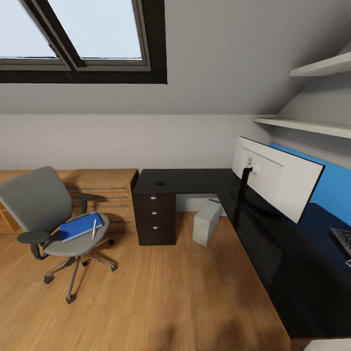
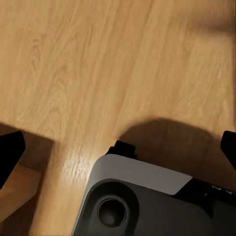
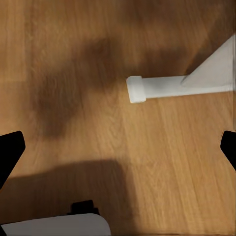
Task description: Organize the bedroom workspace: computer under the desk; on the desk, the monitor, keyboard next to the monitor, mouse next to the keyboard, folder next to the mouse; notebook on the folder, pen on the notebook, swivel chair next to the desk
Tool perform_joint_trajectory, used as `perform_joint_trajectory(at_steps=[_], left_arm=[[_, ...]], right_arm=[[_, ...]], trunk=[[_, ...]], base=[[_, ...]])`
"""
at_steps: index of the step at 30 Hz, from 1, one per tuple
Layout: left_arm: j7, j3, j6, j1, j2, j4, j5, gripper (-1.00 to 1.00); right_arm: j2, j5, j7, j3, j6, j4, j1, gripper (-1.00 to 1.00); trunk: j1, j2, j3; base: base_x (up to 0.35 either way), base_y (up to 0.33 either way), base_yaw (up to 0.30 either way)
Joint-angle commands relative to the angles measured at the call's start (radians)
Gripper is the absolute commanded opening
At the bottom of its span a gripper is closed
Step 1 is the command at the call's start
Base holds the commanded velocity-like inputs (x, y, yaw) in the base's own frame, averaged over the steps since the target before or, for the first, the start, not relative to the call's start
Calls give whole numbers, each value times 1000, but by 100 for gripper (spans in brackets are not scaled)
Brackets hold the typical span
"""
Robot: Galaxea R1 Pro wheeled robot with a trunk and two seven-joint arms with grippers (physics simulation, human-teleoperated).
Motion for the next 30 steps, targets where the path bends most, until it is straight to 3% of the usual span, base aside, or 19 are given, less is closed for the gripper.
perform_joint_trajectory(at_steps=[1,11,30], left_arm=[[5,-9,-2,0,0,0,5,100],[4,-8,-2,0,1,1,5,100],[4,-10,-3,0,-1,1,3,100]], right_arm=[[0,6,-4,-3,-4,2,-1,100],[1,6,1,-3,-6,2,-1,100],[1,6,2,-4,-3,2,-1,100]], trunk=[[0,-1,-1],[0,-1,-1],[0,-1,-1]], base=[[-9,0,-263],[-28,-83,-231],[-119,-289,-15]])
